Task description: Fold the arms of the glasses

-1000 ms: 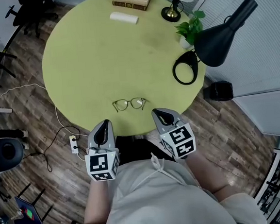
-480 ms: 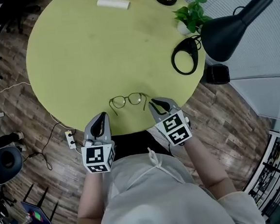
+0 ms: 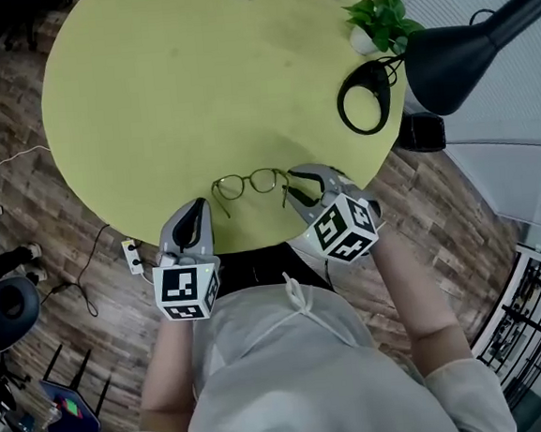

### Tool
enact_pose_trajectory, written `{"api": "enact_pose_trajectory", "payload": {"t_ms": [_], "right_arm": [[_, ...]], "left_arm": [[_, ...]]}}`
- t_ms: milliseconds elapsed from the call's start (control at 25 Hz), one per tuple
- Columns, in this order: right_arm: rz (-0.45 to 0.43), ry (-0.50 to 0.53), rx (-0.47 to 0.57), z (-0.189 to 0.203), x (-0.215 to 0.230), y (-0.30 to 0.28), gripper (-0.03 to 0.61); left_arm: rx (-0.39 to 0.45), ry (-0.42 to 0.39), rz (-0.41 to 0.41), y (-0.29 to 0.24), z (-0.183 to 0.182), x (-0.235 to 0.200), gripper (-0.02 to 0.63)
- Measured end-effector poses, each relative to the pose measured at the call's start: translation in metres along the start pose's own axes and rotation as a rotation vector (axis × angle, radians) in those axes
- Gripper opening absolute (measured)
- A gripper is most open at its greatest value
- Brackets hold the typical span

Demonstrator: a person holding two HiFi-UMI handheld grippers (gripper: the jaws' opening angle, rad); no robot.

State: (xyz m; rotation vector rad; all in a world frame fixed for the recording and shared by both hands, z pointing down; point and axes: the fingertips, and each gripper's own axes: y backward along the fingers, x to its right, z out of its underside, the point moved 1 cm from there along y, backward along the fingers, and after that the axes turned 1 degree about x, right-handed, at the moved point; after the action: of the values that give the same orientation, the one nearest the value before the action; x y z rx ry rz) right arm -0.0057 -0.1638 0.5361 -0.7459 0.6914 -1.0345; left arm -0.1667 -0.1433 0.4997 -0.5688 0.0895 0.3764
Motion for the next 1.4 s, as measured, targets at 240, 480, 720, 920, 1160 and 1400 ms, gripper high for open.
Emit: {"api": "enact_pose_trajectory", "payload": {"t_ms": [240,480,720,920,1160,1400], "right_arm": [[-0.039,0.096,-0.020,-0.009,-0.004,-0.003,0.047],[-0.035,0.130,-0.031,-0.011,-0.005,-0.001,0.017],[-0.033,0.152,-0.022,-0.009,-0.005,0.000,0.015],[-0.033,0.134,-0.018,-0.012,-0.005,0.001,0.015],[-0.042,0.115,-0.012,-0.010,-0.008,0.001,0.015],[-0.044,0.090,-0.005,-0.009,-0.009,0.001,0.015]], "left_arm": [[-0.015,0.001,0.004,0.001,0.002,-0.001,0.006],[-0.012,-0.008,-0.007,0.002,0.000,-0.005,0.006],[0.016,0.021,-0.020,-0.006,-0.016,-0.007,0.006],[0.012,0.018,0.004,-0.014,-0.022,-0.004,0.006],[-0.015,-0.012,0.030,-0.028,-0.019,0.003,0.006],[-0.057,-0.023,0.052,-0.043,-0.013,0.012,0.006]]}}
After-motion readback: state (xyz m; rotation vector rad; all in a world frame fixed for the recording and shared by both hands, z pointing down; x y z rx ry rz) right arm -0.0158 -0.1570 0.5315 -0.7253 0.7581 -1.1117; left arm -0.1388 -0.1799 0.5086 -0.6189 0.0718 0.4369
